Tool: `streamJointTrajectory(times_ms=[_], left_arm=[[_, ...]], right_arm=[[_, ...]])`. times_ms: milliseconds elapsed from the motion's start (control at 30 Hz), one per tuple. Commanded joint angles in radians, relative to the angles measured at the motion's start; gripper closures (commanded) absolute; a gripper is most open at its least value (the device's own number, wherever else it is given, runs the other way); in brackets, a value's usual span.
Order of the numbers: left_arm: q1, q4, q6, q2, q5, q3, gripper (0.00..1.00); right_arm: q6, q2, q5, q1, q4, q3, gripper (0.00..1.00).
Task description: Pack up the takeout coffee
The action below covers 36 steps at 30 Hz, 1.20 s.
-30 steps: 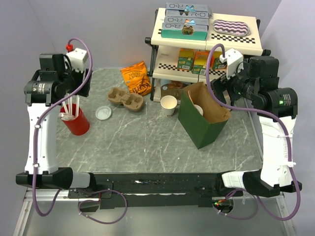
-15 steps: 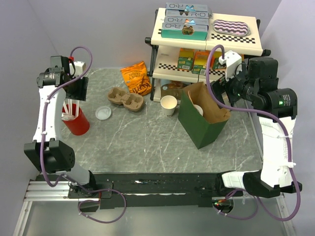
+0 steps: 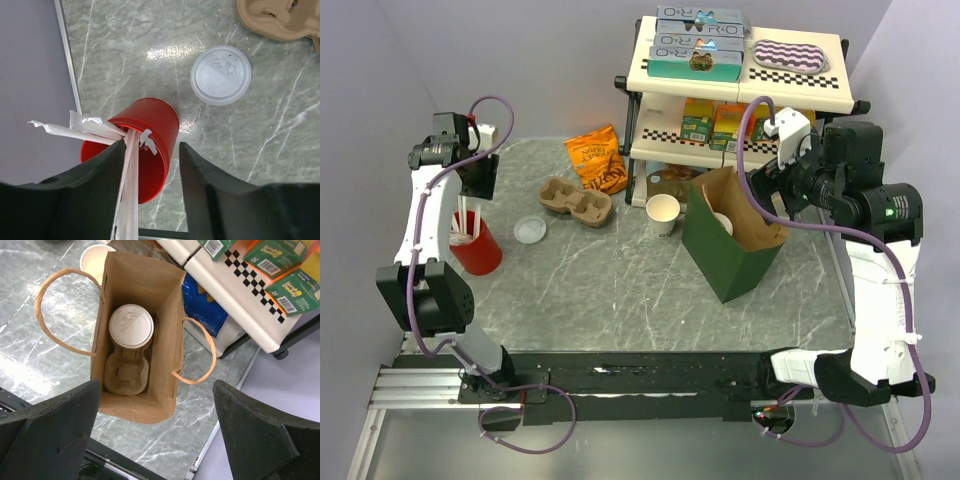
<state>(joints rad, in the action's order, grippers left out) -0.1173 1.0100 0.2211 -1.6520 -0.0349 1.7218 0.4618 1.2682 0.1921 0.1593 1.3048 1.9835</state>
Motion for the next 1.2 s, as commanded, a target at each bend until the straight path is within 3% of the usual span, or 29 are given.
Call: streamJointTrajectory(times_ms=[0, 100, 467, 567, 667, 867, 1167], left_arm=[[0.001, -0.04, 0.003, -0.012, -0.022, -0.001, 0.5], [0.001, -0.047, 0.006, -0.02, -0.025, -0.001, 0.58], [0.001, -0.06, 0.024, -0.031, -0.056, -0.01, 0.69], [0.001, -0.059, 0.034, -0.031, -0.057, -0.018, 0.87], [0.001, -0.051, 0.035, -0.02, -0.056, -0.021, 0.99], [0.001, 0.018, 0.032, 0.015, -0.017, 0.047, 0.99], [0.001, 0.171, 0.053, 0.11, 0.003, 0.268, 0.99]], right_arm=[[-0.008, -0.013, -0.013, -0.004, -0.007, 0.0, 0.0], [-0.006, -0.012, -0.013, -0.004, -0.007, 0.003, 0.0], [-0.006, 0.006, -0.016, -0.004, -0.009, 0.014, 0.0], [-0.008, 0.005, -0.016, -0.004, -0.01, 0.012, 0.0], [-0.005, 0.003, -0.019, -0.003, -0.009, 0.008, 0.0], [-0.005, 0.0, -0.02, -0.004, -0.012, -0.003, 0.0], [-0.002, 0.02, -0.028, -0.004, -0.012, 0.018, 0.0]])
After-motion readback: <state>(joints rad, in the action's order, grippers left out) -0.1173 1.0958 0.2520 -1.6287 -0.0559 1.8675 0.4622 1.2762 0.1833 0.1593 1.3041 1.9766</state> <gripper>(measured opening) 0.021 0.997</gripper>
